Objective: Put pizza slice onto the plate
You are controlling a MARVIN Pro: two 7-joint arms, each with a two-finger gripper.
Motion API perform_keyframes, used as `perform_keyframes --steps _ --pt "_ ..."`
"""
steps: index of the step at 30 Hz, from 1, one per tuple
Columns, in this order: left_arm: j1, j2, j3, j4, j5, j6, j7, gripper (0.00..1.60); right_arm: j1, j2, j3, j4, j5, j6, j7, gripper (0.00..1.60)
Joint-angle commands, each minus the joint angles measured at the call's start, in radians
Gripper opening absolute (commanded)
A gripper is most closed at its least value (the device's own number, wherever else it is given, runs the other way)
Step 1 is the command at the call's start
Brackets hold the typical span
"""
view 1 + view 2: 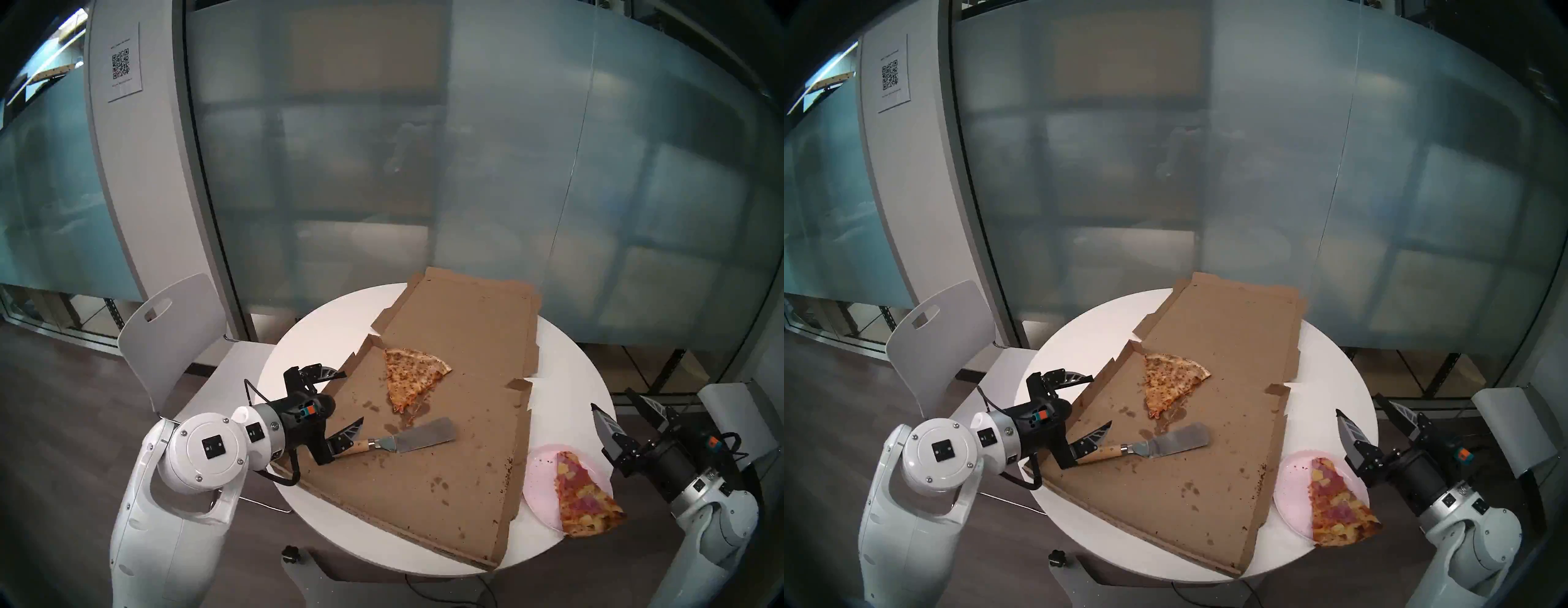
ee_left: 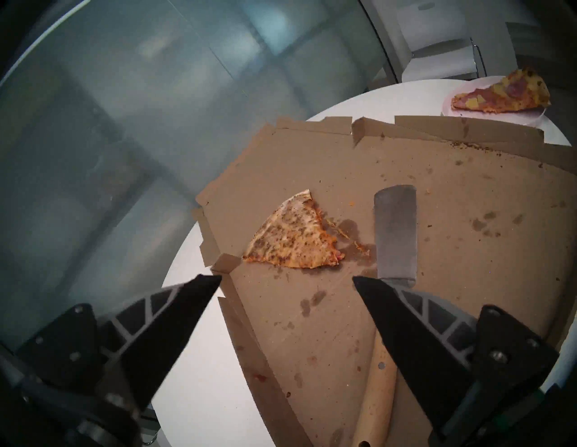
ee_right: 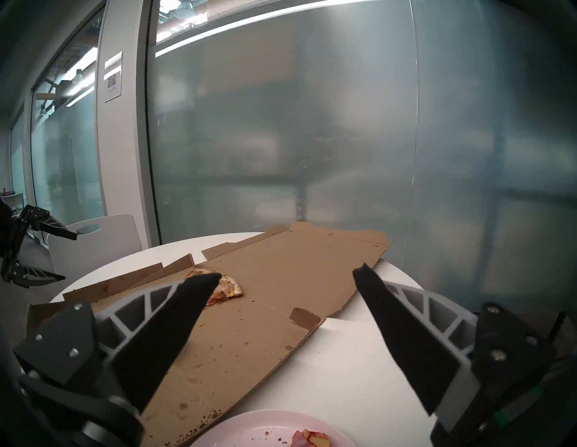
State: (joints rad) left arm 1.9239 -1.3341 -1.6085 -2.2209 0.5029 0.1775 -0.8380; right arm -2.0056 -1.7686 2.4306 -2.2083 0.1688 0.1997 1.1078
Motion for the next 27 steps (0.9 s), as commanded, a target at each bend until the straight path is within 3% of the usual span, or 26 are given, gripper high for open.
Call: perform_keyframes --steps 1,8,27 --pt "0.075 -0.076 -0.025 -0.054 -0.055 -0.023 0.069 1.60 0.011 0.004 -0.021 -0.021 -0.009 -0.001 -0.004 1.60" --pt "0.121 -0.120 -0.045 -0.058 -0.097 -0.064 0.134 1.60 0.017 0.009 -0.046 -0.022 -0.023 0.004 -0.008 1.60" --pt "0.150 -0.125 -0.049 -0.059 -0.115 -0.101 0.159 1.60 0.022 0.014 -0.078 -0.017 -0.037 -0.003 -0.022 1.60"
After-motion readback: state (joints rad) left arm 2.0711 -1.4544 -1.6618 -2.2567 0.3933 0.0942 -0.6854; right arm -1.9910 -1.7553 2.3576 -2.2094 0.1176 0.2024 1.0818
